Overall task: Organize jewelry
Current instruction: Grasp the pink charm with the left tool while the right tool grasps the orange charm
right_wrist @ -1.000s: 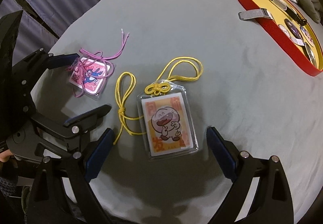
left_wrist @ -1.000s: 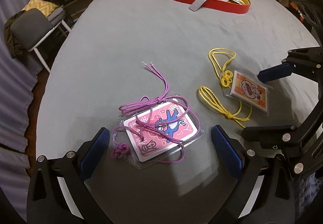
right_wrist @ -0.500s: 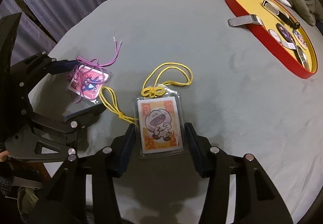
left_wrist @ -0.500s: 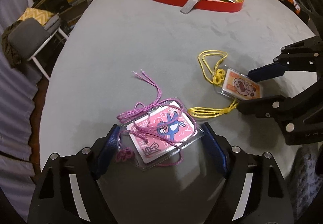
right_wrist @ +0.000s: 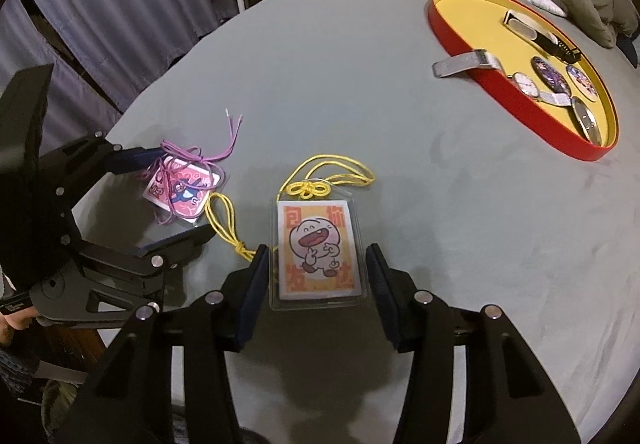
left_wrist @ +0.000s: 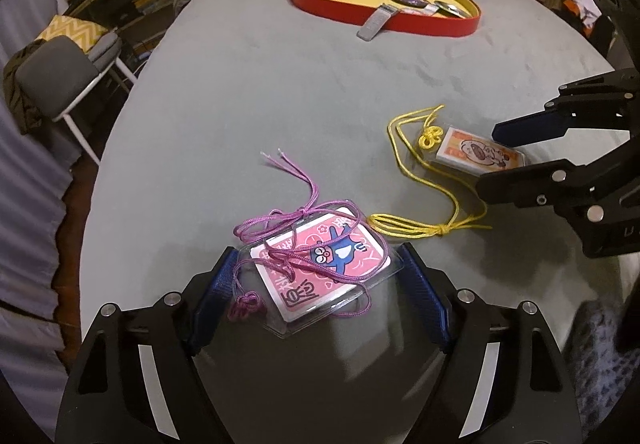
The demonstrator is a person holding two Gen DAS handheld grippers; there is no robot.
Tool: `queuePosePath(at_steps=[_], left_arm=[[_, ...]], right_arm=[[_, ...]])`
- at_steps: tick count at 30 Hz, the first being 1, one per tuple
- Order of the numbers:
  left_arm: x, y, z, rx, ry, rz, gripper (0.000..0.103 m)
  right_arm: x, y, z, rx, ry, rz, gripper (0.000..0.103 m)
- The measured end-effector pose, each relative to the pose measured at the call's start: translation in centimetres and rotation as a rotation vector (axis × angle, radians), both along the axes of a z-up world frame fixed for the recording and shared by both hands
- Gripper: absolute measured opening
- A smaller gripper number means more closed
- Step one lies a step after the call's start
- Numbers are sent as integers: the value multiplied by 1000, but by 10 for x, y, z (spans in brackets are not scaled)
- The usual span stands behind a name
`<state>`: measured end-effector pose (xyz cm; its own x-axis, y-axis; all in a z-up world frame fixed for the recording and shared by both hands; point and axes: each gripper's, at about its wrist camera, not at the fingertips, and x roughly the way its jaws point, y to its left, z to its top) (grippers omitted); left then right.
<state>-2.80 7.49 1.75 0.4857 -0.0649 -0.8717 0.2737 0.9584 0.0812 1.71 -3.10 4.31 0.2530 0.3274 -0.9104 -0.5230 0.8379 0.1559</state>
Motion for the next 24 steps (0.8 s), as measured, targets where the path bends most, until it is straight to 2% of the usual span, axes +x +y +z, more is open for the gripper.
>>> queuePosePath(at_steps=[12,14,15,19,24], left_arm=[[-1,-4,26,-36,-51,-12,77],[-2,-7,35,-34,-68,-23,77],[-2,-8,38,-33,-74,-28,77],[-3,-11,55,-50,-105,-31,77],[-4,-11,57,-54,-104,-30,76]], right_arm=[[-1,-23,19,56,-32,-53,45],[0,-25,26,69,-42,-55,25],[2,-26,29,76,-42,-57,20],[7,-34,40,76,-62,-69,20],[10,-42,37,83,-43,-83,20]])
